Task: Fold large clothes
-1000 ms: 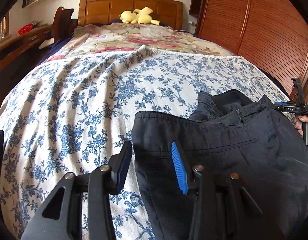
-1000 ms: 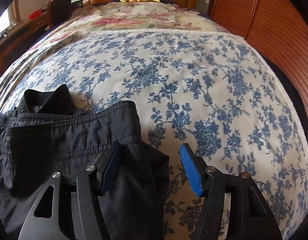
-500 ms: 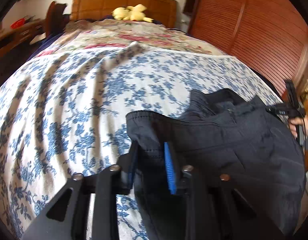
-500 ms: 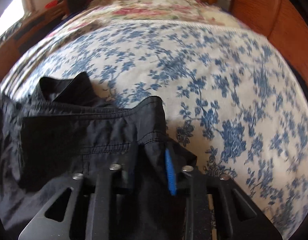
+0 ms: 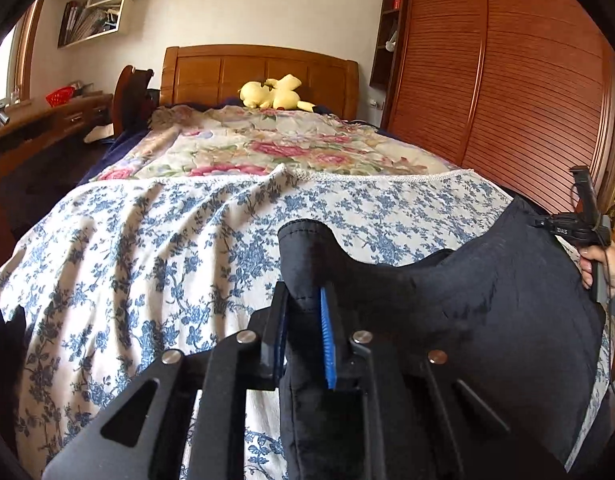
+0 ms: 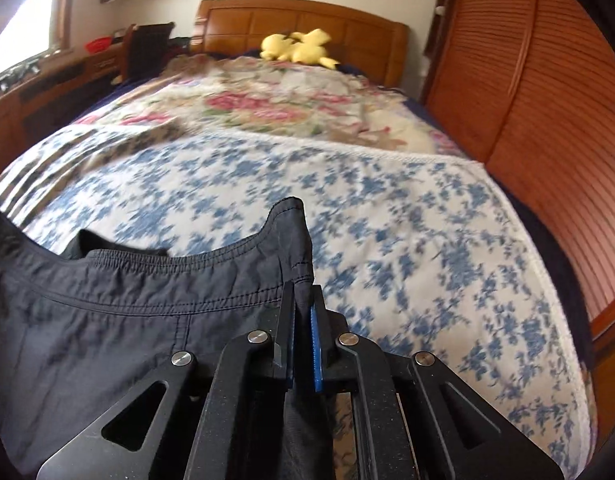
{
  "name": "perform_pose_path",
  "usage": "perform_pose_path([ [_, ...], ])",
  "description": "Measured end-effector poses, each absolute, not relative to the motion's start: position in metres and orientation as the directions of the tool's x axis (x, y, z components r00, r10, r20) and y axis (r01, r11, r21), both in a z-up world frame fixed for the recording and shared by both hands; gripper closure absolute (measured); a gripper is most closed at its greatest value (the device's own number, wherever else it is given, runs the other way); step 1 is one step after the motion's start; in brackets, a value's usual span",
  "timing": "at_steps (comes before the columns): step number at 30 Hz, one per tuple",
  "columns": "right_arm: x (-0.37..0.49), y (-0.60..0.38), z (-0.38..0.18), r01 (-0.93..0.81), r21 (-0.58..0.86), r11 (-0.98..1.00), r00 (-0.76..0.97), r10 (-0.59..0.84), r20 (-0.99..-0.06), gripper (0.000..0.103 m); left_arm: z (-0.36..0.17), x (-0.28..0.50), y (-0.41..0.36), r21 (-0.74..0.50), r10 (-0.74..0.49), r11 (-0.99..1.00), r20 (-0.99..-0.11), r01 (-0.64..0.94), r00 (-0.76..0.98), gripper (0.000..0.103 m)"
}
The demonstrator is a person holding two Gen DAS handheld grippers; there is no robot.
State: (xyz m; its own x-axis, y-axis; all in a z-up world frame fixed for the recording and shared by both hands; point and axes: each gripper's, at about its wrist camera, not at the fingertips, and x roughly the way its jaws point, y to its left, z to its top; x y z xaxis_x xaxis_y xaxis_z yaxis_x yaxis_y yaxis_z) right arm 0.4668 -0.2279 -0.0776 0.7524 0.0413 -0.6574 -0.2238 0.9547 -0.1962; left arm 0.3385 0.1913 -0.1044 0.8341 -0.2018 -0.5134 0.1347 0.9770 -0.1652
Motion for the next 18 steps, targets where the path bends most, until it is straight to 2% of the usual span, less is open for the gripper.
perform_pose_path([
  [4, 0.484, -0.232, -0.084, -0.127, -0.237, 0.963, 0.761, -0.059, -0.646, 0.1, -0.104, 0.336, 0.183, -0.163, -0.214, 0.975, -0.532, 0.149, 0.819, 0.084],
  [7, 0.504, -0.24, -0.11, -0.074, -0.263, 0.962, 0.7, -0.137, -0.701, 0.1, -0.103, 0.328, 0.177, -0.13, -0.199, 0.98, -0.538, 0.152, 0.819, 0.083],
  [11, 0.503, -0.24, -0.129, -0.082, -0.265, 0.961, 0.66, -0.147, -0.737, 0.099, -0.099, 0.316, 0.168, -0.123, -0.211, 0.977, -0.542, 0.172, 0.814, 0.079],
  [13, 0.494, -0.238, -0.126, -0.092, -0.269, 0.959, 0.673, -0.139, -0.726, 0.092, -0.095, 0.308, 0.162, -0.103, -0.202, 0.979, -0.541, 0.174, 0.816, 0.078],
  [14, 0.489, -0.237, -0.123, -0.093, -0.271, 0.958, 0.68, -0.138, -0.72, 0.086, -0.094, 0.305, 0.16, -0.101, -0.201, 0.979, -0.541, 0.175, 0.817, 0.078],
  [15, 0.485, -0.237, -0.119, -0.101, -0.263, 0.96, 0.682, -0.125, -0.72, 0.073, -0.092, 0.303, 0.158, -0.099, -0.201, 0.98, -0.539, 0.175, 0.818, 0.077],
  [18, 0.462, -0.236, -0.103, -0.139, -0.232, 0.963, 0.708, -0.067, -0.703, 0.057, -0.085, 0.291, 0.147, -0.088, -0.201, 0.979, -0.532, 0.182, 0.823, 0.076],
])
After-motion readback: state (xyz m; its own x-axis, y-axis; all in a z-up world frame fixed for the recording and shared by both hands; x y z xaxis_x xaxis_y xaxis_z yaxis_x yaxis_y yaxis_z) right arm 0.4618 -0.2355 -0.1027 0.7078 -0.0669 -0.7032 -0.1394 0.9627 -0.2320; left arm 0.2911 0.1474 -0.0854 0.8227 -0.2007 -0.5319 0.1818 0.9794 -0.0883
